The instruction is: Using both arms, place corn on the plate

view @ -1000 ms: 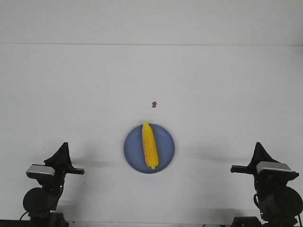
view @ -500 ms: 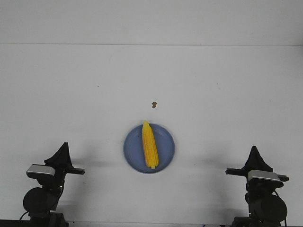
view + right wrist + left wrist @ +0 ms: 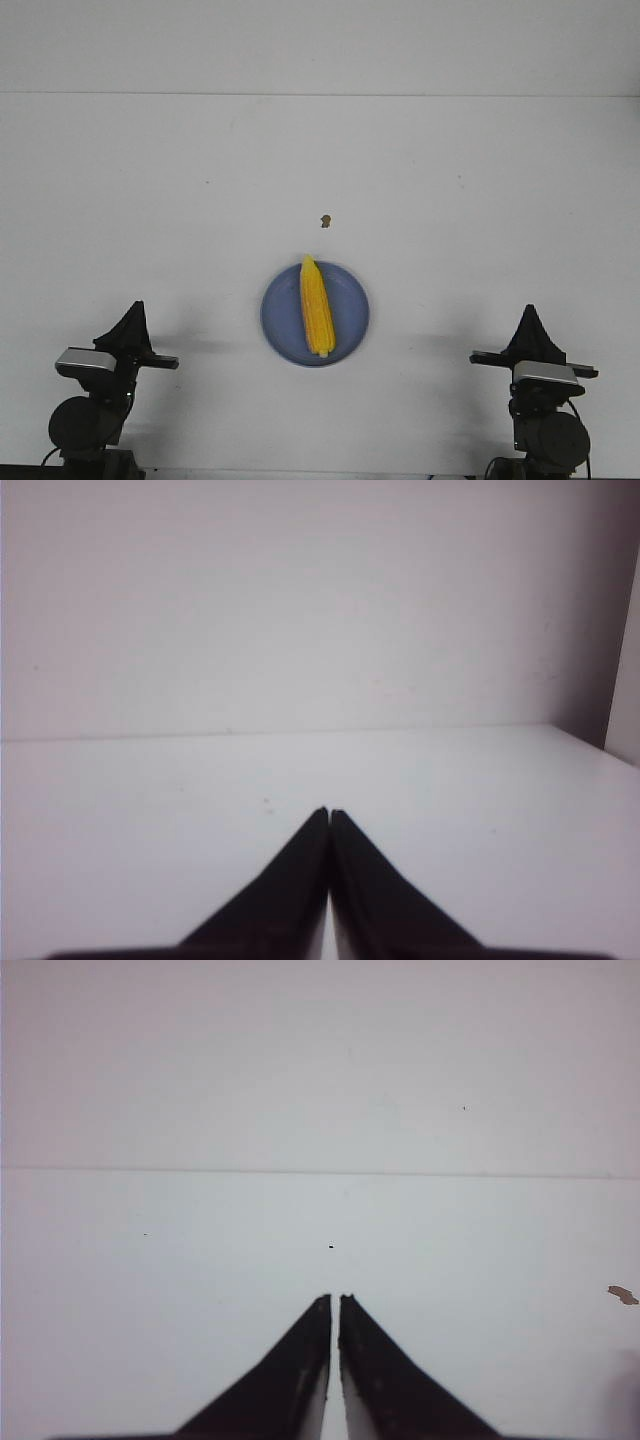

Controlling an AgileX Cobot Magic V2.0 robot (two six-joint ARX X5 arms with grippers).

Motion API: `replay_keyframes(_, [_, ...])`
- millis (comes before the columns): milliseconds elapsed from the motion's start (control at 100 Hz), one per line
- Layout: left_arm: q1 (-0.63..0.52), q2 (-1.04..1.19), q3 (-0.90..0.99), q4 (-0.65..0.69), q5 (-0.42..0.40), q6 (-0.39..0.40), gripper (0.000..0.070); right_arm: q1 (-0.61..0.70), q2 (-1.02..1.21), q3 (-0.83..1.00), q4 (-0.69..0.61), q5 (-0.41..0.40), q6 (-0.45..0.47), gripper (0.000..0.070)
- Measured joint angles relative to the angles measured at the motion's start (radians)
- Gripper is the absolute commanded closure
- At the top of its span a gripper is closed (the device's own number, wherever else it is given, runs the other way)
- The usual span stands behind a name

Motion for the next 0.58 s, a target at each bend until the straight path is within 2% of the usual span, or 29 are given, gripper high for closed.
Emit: replay_keyframes(580, [0.0, 0.0, 0.0, 0.0, 0.0, 0.0, 0.0688, 0.0, 0.0, 0.0, 0.006, 0.0, 0.0, 0.0699])
